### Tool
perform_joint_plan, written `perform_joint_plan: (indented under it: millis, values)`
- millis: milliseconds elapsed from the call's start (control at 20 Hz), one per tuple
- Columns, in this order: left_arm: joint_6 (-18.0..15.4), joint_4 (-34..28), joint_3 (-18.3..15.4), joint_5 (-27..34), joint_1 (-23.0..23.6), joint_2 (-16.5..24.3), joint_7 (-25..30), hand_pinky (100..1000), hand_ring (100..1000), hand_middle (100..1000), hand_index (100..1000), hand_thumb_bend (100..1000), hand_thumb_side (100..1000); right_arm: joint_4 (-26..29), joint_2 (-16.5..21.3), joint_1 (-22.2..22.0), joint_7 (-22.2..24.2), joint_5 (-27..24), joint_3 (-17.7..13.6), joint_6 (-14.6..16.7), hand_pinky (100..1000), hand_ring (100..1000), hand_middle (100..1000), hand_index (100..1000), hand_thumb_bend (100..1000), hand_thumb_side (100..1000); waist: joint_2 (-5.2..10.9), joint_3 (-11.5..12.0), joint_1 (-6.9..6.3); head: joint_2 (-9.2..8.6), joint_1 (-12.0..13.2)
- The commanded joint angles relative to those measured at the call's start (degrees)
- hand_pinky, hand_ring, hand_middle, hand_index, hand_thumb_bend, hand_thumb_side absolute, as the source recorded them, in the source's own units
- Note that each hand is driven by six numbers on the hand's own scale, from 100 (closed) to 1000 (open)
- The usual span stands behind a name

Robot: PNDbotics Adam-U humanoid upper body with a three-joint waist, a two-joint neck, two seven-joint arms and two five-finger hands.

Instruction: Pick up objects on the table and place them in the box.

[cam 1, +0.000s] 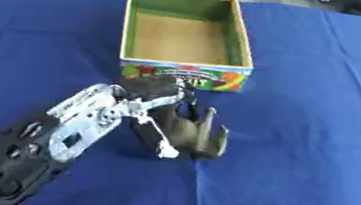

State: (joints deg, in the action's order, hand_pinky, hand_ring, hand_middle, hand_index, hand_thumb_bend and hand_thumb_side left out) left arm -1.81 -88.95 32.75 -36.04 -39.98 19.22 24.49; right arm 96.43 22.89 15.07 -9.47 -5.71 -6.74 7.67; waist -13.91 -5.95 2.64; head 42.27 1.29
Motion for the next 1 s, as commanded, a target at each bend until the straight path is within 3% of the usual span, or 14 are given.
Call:
perform_joint_plan:
  millis: [50, 450, 1000]
  values:
    - [0.7, -3.5, -1.5, 1.0, -2.1, 1.0, 0.0, 427, 437, 402, 562, 290, 100, 0.4, 1.1, 0.3, 0.0, -0.4, -0.7, 0.1, 568, 689, 649, 779, 244, 262, 1.08, 0.0, 0.11, 0.18, -0.2]
    - [2.5, -6.8, -3.9, 1.4, -5.0, 2.3, -0.7, 432, 438, 402, 564, 308, 100, 0.4, 1.2, 0.2, 0.1, -0.3, -0.6, 0.1, 568, 689, 648, 779, 247, 262, 1.33, 0.0, 0.13, 0.2, -0.4]
    - [3.5, -5.4, -6.7, 0.2, -6.9, 3.3, -3.0, 439, 443, 406, 568, 345, 100, 0.3, 1.2, 0.2, 0.1, -0.4, -0.6, 0.1, 568, 689, 649, 779, 249, 261, 1.49, -0.1, 0.26, 0.08, -0.4]
